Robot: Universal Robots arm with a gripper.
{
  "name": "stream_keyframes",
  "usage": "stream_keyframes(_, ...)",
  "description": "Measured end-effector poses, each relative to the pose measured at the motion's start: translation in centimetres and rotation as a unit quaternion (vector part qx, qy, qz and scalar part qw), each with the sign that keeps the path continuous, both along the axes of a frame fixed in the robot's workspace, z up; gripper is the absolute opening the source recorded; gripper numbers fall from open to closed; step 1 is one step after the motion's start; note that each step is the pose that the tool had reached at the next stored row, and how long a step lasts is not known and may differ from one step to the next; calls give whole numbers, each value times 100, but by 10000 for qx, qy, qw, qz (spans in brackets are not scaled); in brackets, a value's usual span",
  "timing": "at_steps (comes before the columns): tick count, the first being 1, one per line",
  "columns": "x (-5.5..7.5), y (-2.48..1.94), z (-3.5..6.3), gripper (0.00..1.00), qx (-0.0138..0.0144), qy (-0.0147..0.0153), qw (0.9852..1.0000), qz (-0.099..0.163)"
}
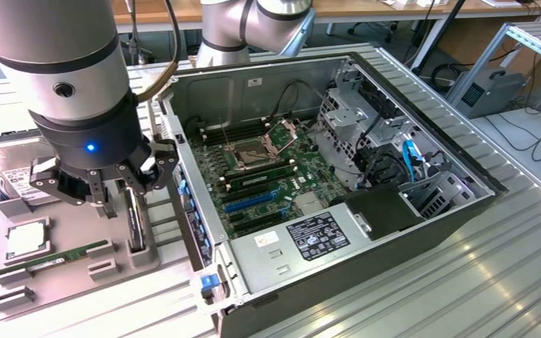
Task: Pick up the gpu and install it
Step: 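Pick up the gpu and move the gpu toward the slot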
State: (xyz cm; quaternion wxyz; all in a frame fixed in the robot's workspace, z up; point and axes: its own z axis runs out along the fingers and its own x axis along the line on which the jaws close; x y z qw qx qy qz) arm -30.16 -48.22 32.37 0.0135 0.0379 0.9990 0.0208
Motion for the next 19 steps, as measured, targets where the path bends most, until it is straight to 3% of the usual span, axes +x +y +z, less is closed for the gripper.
stream_keyframes(19,0,4,-51,42,1,-1,10000,0)
